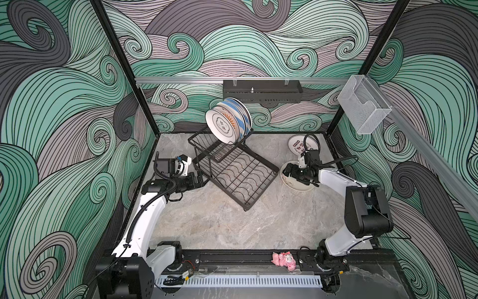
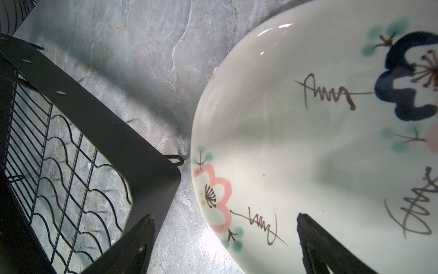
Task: Load the plates into the dish rack
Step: 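Push the cream flower plate with the right gripper toward the rack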
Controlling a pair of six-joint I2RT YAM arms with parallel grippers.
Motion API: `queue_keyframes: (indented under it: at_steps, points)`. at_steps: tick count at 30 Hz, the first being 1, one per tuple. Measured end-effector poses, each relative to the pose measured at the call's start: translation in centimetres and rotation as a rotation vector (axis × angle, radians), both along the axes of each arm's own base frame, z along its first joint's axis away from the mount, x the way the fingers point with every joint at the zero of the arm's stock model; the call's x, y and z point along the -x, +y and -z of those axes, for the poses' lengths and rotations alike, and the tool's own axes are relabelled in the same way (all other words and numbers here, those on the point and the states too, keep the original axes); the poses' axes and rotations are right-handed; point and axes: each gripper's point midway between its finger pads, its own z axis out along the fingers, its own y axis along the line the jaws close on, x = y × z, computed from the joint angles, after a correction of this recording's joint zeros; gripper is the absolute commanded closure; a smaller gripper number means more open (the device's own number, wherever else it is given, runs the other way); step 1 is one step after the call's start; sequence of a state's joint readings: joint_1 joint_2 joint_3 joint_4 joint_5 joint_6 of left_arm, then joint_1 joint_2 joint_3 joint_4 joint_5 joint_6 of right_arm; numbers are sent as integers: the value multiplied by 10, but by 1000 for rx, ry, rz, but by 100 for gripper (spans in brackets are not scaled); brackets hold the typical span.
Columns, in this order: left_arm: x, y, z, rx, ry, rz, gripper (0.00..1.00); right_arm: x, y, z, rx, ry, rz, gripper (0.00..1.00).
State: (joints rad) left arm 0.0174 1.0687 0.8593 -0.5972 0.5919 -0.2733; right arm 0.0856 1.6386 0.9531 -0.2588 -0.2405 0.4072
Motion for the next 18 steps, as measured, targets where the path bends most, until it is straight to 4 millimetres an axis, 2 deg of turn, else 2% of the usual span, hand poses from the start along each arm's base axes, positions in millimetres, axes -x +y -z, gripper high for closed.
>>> queue_keyframes:
  at_steps: [10, 18]
  points:
    - [0, 0, 0, 0, 0, 0, 1, 21, 1, 23, -20, 64, 6, 7]
    - [0, 0, 0, 0, 0, 0, 2, 27, 3, 22, -36, 42, 6, 8]
